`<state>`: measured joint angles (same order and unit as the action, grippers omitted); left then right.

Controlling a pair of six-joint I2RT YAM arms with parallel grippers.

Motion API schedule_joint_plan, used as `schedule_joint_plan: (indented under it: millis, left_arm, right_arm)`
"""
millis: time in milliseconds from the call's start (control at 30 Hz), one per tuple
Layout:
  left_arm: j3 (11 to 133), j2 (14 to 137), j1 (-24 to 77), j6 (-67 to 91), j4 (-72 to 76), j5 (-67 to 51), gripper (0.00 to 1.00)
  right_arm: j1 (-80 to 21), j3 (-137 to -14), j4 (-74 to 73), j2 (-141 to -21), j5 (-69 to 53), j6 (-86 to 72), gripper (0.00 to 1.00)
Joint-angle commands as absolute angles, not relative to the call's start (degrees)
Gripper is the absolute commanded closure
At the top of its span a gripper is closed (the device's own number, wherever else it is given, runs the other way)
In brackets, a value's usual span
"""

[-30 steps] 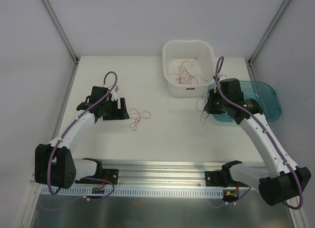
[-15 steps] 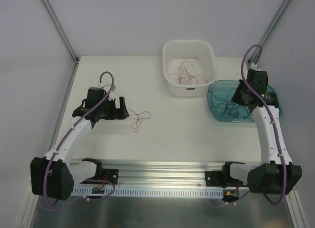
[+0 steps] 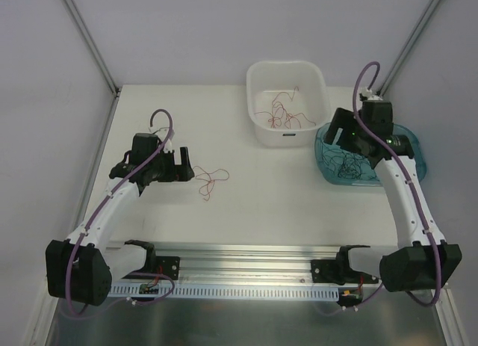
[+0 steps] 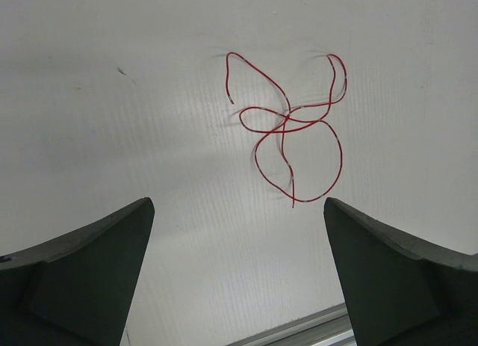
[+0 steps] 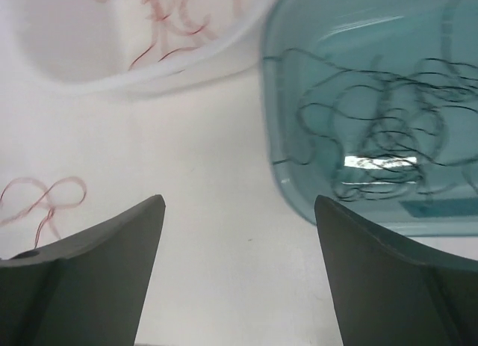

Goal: Untangle the cables

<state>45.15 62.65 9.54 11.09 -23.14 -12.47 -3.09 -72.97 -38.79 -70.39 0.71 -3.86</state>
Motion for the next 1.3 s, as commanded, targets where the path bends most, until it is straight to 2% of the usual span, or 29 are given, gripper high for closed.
schedule_joint_plan:
  millis: [0, 100, 233, 367, 633, 900, 1100, 1200, 1233, 1267]
  left_arm:
    - [45.18, 61.26, 9.49, 10.63, -22.15, -10.37, 0.01]
    - [45.0, 60.65, 9.49, 10.9, -22.15, -8.62, 0.01]
    - [44.56, 59.68, 9.49, 11.6, -22.15, -5.63, 0.01]
    - [44.38, 59.15, 9.49, 12.65, -22.24, -1.6, 0.01]
    - [44.03, 58.8, 9.4, 13.01, -22.24, 1.49, 0.01]
    - [44.3, 59.68, 9.4, 13.27, -22.24, 0.26, 0.01]
    - [44.3, 59.94, 9.4, 13.18, -22.32, 0.09, 0.01]
    - [44.21, 59.94, 9.4, 13.18, -22.32, 0.18, 0.01]
    - [44.21, 59.94, 9.4, 13.18, -22.24, 0.18, 0.01]
    - [44.21, 60.12, 9.4, 13.18, -22.32, 0.09, 0.01]
  right_arm:
    - [-11.23, -71.02, -33.5, -68.73, -6.76, -1.41, 0.14]
    - [-20.19, -70.4, -30.07, -70.3, -7.03, -0.26, 0.09]
    - [-30.22, -72.5, -26.46, -78.1, -7.82, 2.55, 0.02]
    - [-39.79, -76.46, -22.42, -86.8, -8.09, 2.82, 0.0]
    - [-48.16, -87.0, -18.27, -105.01, -7.03, 0.27, 0.0]
    - [-50.89, -84.38, -11.26, -111.61, -4.4, -24.59, 0.06]
    - [-52.12, -81.39, -2.82, -116.1, -7.2, -35.05, 0.21]
    - [-52.03, -81.3, -1.58, -117.07, -7.82, -36.12, 0.37]
    - [-52.03, -80.78, -1.58, -116.98, -7.82, -35.95, 0.49]
    - [-52.12, -80.34, -1.58, -116.03, -7.47, -35.6, 0.57]
